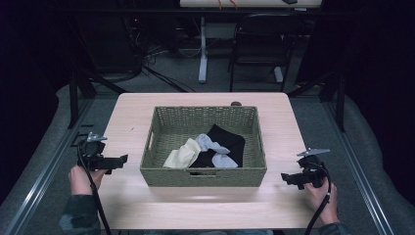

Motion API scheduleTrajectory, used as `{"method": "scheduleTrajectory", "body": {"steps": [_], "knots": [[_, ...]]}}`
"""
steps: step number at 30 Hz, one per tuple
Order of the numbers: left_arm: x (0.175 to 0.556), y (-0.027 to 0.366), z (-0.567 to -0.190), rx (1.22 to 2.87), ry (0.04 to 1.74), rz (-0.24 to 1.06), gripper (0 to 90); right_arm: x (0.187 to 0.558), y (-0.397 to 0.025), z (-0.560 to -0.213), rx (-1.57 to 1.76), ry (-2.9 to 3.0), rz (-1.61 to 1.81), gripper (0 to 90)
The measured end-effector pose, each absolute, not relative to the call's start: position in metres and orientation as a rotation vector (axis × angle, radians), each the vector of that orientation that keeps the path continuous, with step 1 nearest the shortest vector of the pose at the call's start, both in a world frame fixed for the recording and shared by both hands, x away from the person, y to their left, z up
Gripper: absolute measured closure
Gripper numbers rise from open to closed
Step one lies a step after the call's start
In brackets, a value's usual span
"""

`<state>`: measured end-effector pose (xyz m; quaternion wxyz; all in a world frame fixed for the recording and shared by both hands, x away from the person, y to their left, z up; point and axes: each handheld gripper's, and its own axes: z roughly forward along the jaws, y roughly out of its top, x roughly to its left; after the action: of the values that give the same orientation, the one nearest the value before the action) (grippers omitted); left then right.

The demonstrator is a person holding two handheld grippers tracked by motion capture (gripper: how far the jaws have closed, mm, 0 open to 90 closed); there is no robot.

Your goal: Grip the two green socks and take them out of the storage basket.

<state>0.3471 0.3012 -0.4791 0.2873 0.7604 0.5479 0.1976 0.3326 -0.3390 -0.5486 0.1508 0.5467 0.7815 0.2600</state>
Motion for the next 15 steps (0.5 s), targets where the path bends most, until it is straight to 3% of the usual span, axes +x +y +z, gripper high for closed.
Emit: {"method": "scheduleTrajectory", "body": {"steps": [15], "knots": [[0.366, 0.244, -0.417, 2.110, 1.264, 0.507, 0.0, 0.332, -0.338, -0.549, 1.562, 2.255, 0.748, 0.0]]}}
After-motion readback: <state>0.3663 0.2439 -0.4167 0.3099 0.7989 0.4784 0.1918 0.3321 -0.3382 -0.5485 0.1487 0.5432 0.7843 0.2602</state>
